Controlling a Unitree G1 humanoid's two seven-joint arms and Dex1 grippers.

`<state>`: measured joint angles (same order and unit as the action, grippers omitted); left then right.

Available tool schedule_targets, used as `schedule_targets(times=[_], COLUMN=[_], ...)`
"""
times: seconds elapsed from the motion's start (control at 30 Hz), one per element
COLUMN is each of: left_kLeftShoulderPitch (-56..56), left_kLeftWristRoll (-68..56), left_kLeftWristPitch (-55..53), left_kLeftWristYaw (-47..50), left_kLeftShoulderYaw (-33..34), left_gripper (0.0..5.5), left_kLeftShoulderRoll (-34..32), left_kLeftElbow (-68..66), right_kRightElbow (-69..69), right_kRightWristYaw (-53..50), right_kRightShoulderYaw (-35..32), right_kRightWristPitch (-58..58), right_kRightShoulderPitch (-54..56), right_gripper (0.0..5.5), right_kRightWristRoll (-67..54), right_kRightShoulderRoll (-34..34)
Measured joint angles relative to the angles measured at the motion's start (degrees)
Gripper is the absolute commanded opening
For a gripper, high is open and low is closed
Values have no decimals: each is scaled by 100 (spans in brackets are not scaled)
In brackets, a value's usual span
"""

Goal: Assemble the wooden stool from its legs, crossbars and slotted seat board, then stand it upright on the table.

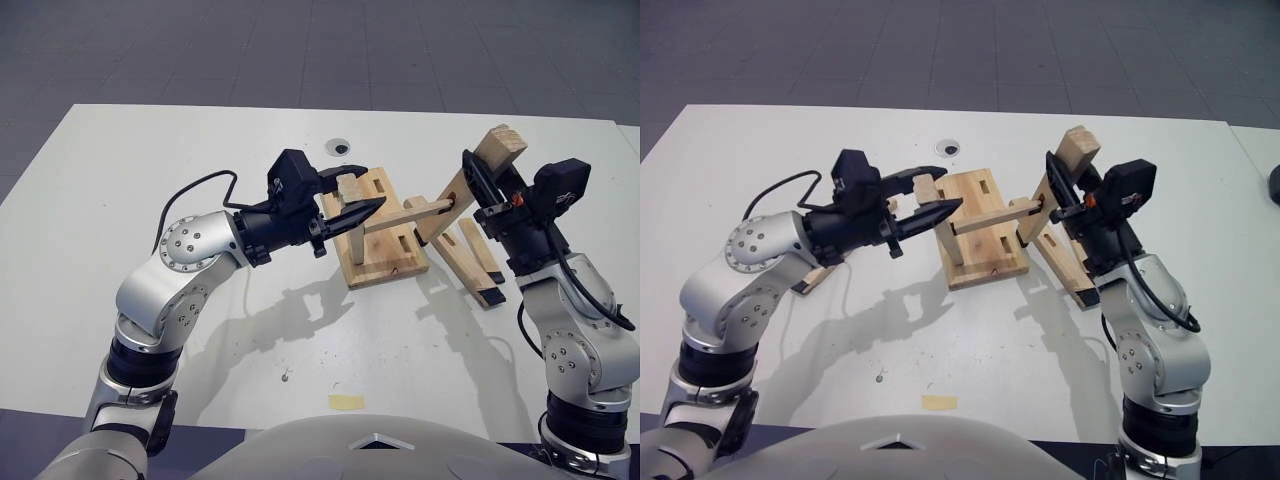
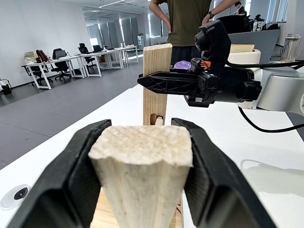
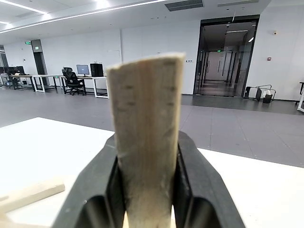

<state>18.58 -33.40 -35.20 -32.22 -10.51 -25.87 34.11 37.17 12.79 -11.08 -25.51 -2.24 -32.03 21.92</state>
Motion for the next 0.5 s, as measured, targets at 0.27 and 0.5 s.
schedule_targets(times=[0.27, 0.5], left_kLeftShoulderPitch=[16, -23], left_kLeftWristRoll=[-2, 16], left_kLeftWristPitch=[-61, -36], left_kLeftWristYaw=[100, 187], left_kLeftShoulderYaw=[-44, -80], left_gripper=[212, 212], left_kLeftShoulderRoll=[9, 38], left_kLeftElbow=[43, 62], right_kRightElbow=[170, 286], right_kRightWristYaw=[-6, -12], right_kRightShoulderYaw=[32, 64], right_kRightWristPitch=[50, 25], right_kRightShoulderPitch=[-207, -281], right_gripper=[102, 102], right_kRightWristRoll=[64, 103], right_kRightShoulderRoll=[-50, -76])
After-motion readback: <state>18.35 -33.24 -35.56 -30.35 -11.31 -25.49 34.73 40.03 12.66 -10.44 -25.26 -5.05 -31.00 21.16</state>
